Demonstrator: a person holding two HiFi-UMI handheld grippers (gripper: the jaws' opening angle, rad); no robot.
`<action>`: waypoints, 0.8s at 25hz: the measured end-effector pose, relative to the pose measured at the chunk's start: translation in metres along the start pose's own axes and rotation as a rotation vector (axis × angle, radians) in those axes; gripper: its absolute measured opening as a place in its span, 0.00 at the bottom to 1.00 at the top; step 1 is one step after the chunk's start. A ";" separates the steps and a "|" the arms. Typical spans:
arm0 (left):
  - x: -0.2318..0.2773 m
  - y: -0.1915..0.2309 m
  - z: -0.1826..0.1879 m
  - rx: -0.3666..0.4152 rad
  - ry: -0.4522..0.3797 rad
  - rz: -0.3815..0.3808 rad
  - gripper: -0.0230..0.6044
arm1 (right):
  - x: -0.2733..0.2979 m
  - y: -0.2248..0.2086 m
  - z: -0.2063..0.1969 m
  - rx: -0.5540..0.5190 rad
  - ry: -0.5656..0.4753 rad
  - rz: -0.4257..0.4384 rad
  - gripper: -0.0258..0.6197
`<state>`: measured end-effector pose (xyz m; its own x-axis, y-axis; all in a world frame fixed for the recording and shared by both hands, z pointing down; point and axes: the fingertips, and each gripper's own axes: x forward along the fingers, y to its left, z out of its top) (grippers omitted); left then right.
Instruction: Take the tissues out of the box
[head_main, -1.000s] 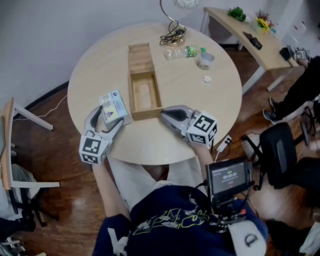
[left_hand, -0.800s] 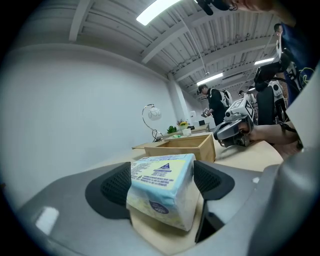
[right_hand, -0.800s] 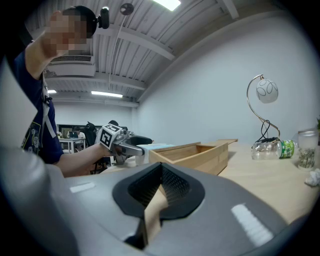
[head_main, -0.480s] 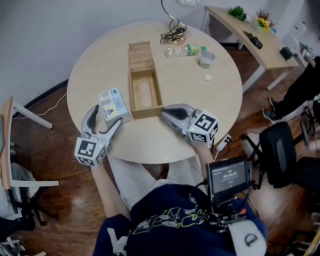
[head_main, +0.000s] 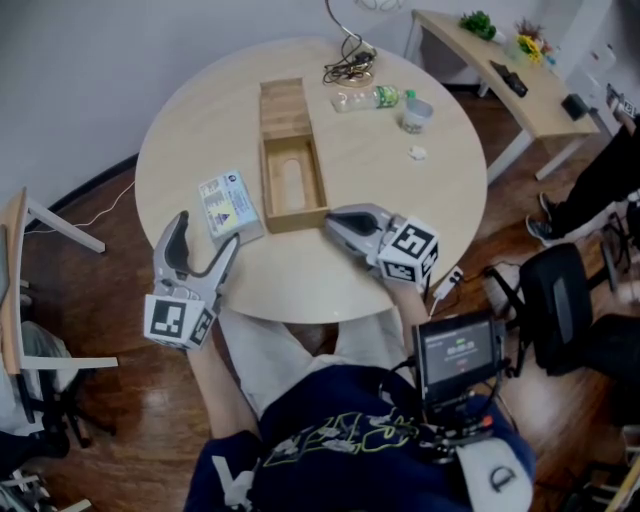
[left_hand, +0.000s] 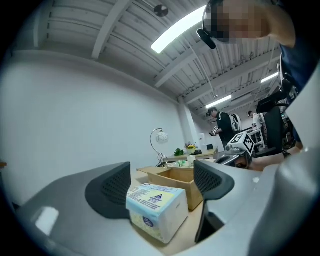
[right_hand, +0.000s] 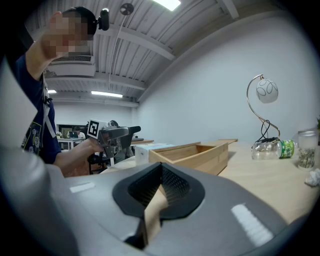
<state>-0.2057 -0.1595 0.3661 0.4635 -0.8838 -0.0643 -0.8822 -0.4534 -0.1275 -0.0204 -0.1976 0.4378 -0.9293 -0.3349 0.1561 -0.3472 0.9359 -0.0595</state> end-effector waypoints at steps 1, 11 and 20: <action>-0.001 -0.003 -0.001 0.006 0.014 -0.001 0.67 | 0.000 0.000 0.000 0.000 0.000 0.002 0.04; 0.001 -0.040 -0.006 -0.031 0.079 -0.062 0.67 | 0.001 0.000 -0.002 -0.002 0.002 0.003 0.04; 0.005 -0.066 -0.006 -0.064 0.080 -0.107 0.67 | 0.001 0.000 0.001 -0.010 -0.001 0.001 0.04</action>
<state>-0.1457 -0.1349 0.3803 0.5495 -0.8351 0.0255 -0.8327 -0.5499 -0.0658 -0.0218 -0.1982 0.4373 -0.9298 -0.3339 0.1547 -0.3449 0.9373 -0.0502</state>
